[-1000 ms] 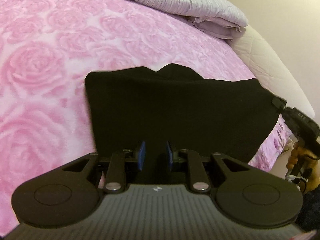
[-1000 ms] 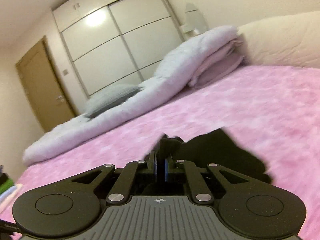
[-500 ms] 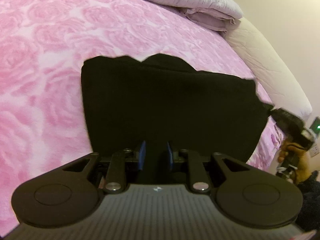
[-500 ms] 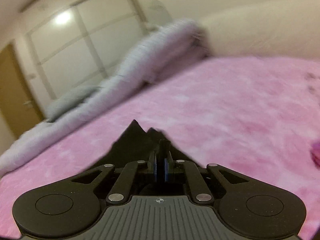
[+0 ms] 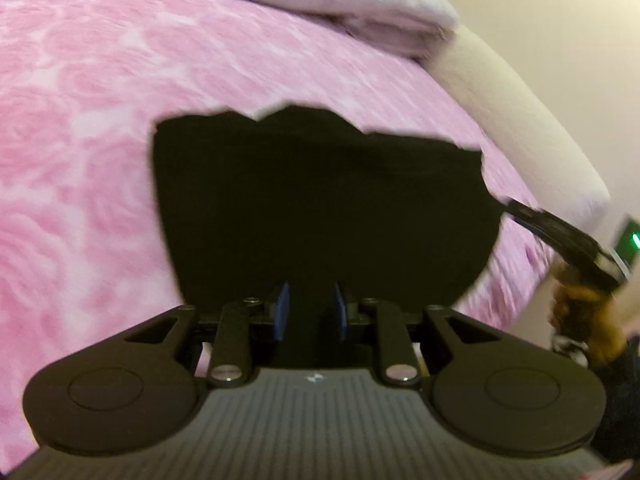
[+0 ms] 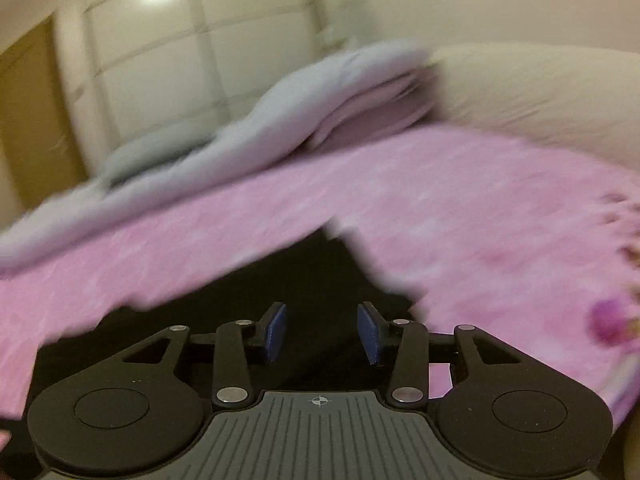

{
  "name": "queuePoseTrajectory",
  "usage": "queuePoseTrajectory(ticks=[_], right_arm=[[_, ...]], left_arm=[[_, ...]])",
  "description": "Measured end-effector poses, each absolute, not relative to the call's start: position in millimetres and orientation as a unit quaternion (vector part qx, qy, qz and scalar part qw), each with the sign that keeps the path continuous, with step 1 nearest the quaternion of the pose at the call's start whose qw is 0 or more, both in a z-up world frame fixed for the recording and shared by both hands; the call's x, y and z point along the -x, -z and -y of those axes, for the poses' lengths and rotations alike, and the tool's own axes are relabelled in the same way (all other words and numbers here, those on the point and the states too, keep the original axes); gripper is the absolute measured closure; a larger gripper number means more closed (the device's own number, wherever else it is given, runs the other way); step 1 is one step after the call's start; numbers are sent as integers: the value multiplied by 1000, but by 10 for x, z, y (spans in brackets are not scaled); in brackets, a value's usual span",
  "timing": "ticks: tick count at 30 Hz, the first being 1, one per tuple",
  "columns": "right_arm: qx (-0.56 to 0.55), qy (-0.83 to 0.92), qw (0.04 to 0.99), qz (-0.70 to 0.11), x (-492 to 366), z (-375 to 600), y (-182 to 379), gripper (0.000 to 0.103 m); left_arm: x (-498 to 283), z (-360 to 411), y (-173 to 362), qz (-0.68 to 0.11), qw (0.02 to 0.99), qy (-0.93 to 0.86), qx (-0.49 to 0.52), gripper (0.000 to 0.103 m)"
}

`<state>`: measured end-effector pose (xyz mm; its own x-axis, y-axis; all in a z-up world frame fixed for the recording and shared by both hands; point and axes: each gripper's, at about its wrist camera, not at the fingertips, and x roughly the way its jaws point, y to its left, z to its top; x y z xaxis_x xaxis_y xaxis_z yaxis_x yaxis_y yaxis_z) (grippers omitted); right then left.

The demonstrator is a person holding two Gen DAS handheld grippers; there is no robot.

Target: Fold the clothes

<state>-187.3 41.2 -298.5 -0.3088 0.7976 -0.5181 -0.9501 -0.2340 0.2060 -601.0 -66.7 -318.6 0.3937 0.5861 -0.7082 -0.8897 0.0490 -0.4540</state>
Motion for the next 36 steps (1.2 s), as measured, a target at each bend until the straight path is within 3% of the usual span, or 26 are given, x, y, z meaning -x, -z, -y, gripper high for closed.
queuePoseTrajectory(ticks=[4, 8, 12, 16, 18, 28, 36], right_arm=[[190, -752, 565, -282, 1911, -516, 3357, 61], [179, -732, 588, -292, 1946, -292, 3126, 61], [155, -768, 552, -286, 2080, -8, 3052, 61], [229, -756, 538, -295, 2425, 23, 3307, 61], [246, -749, 552, -272, 2548, 105, 3233, 61], [213, -769, 497, -341, 2748, 732, 2806, 60], [222, -763, 522, -309, 2697, 1094, 2688, 60]], left_arm=[[5999, 813, 3268, -165, 697, -540, 442, 83], [6147, 976, 3176, -153, 685, -556, 446, 83], [6187, 1096, 3199, -147, 679, -558, 454, 82], [6129, 1175, 3177, -169, 668, -572, 444, 81], [6089, 1224, 3104, -186, 658, -588, 432, 81], [5877, 1517, 2761, -249, 628, -635, 375, 79], [5671, 1716, 2715, -267, 639, -624, 361, 78]])
